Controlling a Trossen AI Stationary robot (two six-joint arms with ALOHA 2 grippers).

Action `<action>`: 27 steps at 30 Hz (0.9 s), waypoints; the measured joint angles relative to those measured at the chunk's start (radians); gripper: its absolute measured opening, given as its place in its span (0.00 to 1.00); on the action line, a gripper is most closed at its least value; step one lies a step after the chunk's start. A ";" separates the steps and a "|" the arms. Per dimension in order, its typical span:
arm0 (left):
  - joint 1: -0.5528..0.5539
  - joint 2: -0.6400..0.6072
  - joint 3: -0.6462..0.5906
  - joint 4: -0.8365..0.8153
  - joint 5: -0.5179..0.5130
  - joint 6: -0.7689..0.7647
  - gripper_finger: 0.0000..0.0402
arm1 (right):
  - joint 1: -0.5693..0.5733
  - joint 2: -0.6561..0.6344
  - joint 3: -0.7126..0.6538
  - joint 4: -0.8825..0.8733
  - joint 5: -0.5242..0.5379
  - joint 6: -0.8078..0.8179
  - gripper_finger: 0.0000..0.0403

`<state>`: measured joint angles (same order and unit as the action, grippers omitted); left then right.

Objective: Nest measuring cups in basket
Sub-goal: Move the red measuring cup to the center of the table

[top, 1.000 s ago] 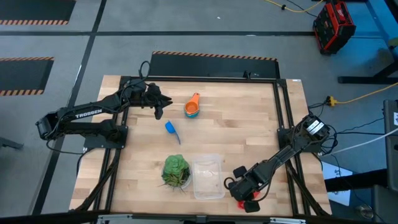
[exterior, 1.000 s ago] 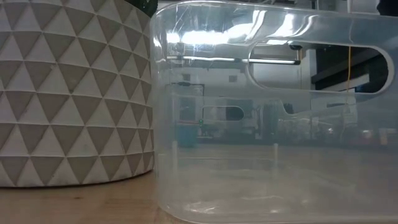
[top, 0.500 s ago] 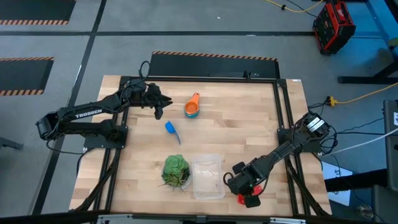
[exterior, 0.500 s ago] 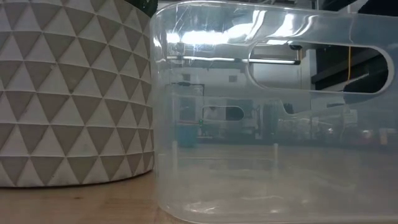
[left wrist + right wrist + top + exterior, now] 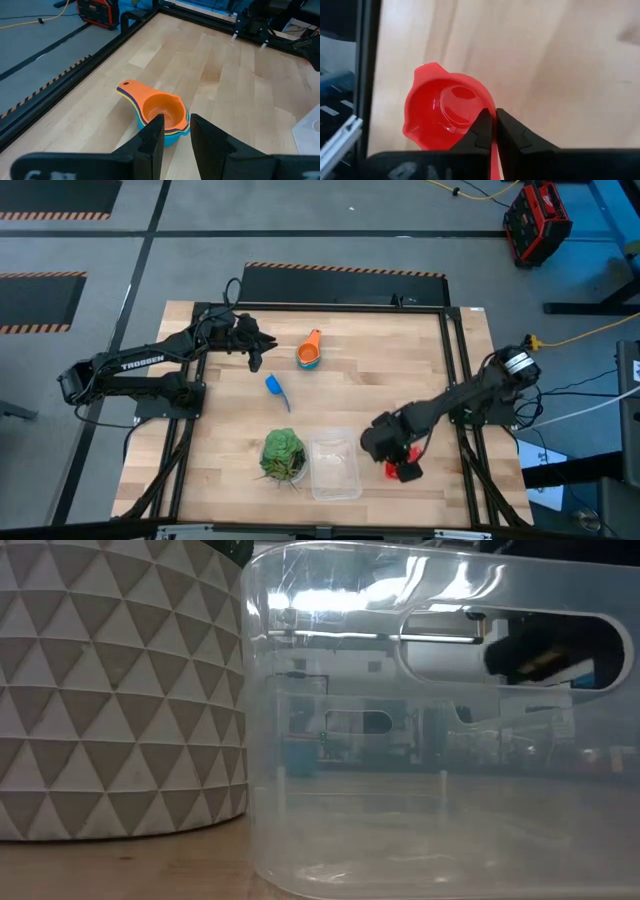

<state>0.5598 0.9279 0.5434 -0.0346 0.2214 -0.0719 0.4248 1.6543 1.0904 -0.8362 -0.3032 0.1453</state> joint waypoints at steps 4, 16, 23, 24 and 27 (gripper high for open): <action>0.000 0.000 0.000 0.001 0.000 0.000 0.21 | -0.111 -0.044 0.000 -0.050 -0.013 -0.137 0.03; 0.000 0.000 0.000 0.011 -0.001 0.003 0.21 | -0.497 -0.088 0.000 -0.069 0.012 -0.651 0.03; 0.000 0.000 0.000 0.054 -0.001 0.003 0.21 | -0.640 -0.087 0.072 -0.051 0.164 -0.886 0.03; 0.000 0.000 0.000 0.057 -0.001 0.002 0.21 | -0.657 -0.087 0.093 -0.049 0.176 -0.917 0.03; 0.000 0.000 0.000 0.057 -0.001 0.002 0.21 | -0.701 -0.087 0.149 -0.016 0.190 -0.996 0.03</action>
<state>0.5596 0.9279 0.5434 0.0219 0.2207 -0.0700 -0.2761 1.5673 1.2394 -0.8519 -0.1135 -0.8507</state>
